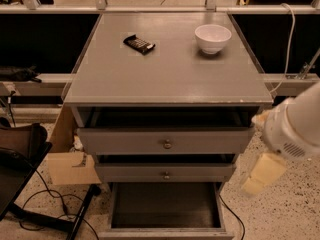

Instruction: Close bottom drawer

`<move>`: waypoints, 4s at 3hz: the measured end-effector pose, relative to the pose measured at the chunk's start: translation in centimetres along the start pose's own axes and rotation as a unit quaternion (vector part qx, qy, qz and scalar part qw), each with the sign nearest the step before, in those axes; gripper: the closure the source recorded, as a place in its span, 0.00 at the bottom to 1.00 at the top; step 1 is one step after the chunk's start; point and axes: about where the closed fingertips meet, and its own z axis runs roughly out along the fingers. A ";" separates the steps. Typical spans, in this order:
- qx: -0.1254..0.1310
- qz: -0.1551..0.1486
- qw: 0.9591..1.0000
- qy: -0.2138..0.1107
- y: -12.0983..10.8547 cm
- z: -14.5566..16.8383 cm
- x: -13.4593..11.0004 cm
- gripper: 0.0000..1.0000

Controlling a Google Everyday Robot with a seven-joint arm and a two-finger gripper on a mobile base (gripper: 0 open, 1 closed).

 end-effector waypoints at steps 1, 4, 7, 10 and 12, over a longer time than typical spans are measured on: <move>-0.041 0.039 0.998 0.009 2.4 9.9 4.9 0.00; -0.110 0.085 0.990 0.026 5.2 20.0 9.9 0.00; -0.159 0.065 0.980 0.103 12.4 40.6 15.1 0.19; -0.192 0.113 0.962 0.159 14.7 57.7 20.6 0.89; -0.209 0.111 0.959 0.155 16.6 60.9 20.6 1.00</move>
Offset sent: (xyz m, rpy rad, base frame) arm -0.0430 -0.0272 -0.3412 0.0963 0.4130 -0.1627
